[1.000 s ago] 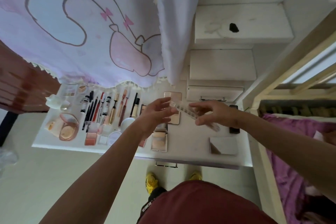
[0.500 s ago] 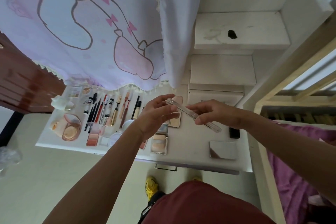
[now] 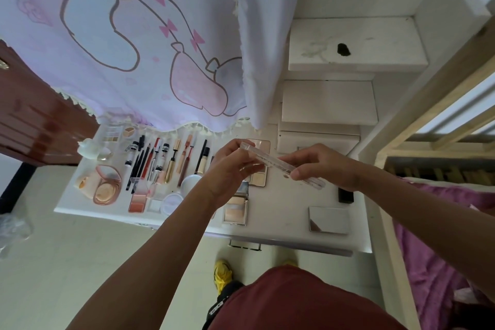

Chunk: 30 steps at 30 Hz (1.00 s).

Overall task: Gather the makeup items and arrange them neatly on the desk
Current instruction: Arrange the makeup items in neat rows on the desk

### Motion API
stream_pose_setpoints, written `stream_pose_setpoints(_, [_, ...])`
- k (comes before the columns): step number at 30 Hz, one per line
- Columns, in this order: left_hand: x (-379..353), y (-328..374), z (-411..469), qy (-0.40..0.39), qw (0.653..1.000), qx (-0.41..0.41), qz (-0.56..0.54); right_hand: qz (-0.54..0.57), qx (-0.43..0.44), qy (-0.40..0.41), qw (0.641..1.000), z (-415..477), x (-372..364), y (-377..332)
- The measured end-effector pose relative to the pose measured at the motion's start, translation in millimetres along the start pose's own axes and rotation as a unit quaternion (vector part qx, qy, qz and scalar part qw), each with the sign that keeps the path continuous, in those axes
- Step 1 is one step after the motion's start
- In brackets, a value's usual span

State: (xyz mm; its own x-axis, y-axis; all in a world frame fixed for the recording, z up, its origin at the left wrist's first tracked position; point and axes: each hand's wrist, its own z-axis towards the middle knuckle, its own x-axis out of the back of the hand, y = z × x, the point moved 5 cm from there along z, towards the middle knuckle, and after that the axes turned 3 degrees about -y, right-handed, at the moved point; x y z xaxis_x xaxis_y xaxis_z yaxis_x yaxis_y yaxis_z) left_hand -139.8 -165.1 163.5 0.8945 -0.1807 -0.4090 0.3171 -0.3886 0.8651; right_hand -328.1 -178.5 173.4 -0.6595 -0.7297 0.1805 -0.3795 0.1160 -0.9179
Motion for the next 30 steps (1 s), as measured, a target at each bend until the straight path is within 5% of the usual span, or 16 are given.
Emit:
stream_pose_setpoints(9, [17.0,-8.9,-3.9,0.06,0.998,0.005,-0.037,-0.226,0.073,0.093,0.967,-6.9,-9.7,-20.7])
stream_pose_setpoints(13, [15.6,-0.6,-7.0,0.027,0.996,0.01,-0.085,0.038,-0.027,0.147,0.988,-7.6,8.6,-4.6])
stream_pose_setpoints(16, [14.6,6.1,-8.6,-0.012,0.992,0.013,-0.127,0.241,-0.147,0.108,0.953,-10.2,9.9,14.9])
stream_pose_setpoints(19, [13.5,9.1,-7.8,-0.02,0.991,0.021,-0.132,0.365,-0.176,0.057,0.912,-11.2,-4.9,14.4])
stream_pose_setpoints(23, [11.3,13.4,-9.3,-0.017,0.989,0.024,-0.142,0.415,-0.166,0.067,0.892,-8.6,-10.3,11.5])
stream_pose_setpoints(27, [16.6,14.9,-12.6,0.052,0.984,0.033,-0.169,0.366,-0.138,0.128,0.911,-6.3,-4.4,11.7])
stream_pose_setpoints(30, [19.2,9.6,-13.6,0.12,0.989,0.049,-0.073,0.316,-0.143,0.15,0.926,-7.8,-4.1,11.1])
